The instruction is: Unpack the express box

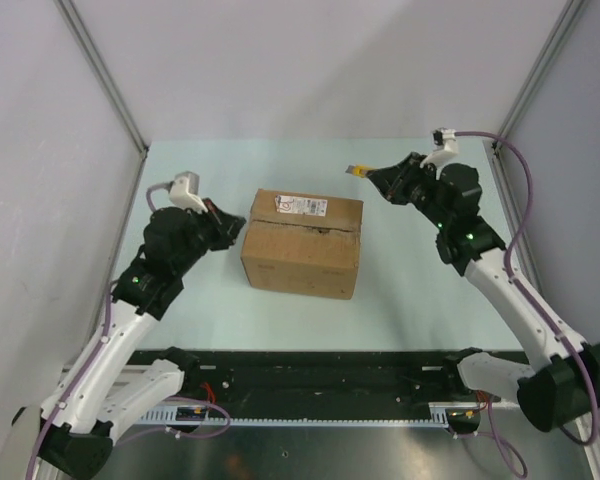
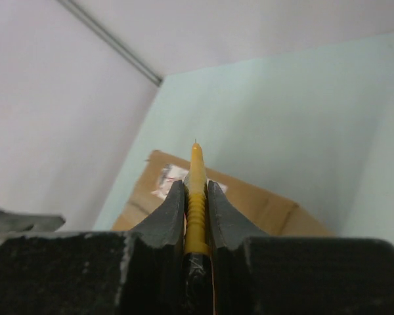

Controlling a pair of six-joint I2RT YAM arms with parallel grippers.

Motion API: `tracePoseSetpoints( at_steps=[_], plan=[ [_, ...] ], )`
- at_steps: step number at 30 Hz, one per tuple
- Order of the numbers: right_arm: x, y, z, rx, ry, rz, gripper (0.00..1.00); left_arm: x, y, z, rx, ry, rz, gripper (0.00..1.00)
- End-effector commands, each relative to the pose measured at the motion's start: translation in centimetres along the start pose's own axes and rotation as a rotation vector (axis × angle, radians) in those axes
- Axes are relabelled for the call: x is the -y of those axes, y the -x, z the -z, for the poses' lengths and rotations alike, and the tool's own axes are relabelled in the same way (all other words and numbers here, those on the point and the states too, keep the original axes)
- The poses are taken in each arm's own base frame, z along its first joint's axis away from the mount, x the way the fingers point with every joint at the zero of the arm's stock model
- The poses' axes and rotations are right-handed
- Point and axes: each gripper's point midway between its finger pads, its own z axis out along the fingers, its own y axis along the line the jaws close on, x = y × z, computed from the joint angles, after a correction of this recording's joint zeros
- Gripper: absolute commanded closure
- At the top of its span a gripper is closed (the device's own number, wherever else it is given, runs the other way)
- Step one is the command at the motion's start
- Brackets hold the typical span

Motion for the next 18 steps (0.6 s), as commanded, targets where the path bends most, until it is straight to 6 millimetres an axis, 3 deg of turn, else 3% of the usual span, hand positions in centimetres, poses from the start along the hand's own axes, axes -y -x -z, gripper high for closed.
tracePoseSetpoints(
  at_steps=[1,8,15,18],
  plan=[
    [1.3,2.6,-1.9,0.087,-0.065,0.085,1.0,-2.1,-4.1,0.6,-0.118,0.024,-0.097,1.0],
    [4.9,1.2,-5.6,0.05,-0.112,0.1,1.0,-4.7,-11.0,1.0,-0.406,0.078,-0.086,1.0],
    [8.0,-0.4,-9.6,0.005,-0.119,0.111,1.0,-7.3,-13.2,-0.3,-0.468,0.205,-0.052,1.0],
    [9.1,-1.1,-10.8,-0.005,-0.13,0.121,1.0,-8.0,-12.6,-0.9,-0.459,0.237,-0.059,1.0]
  ],
)
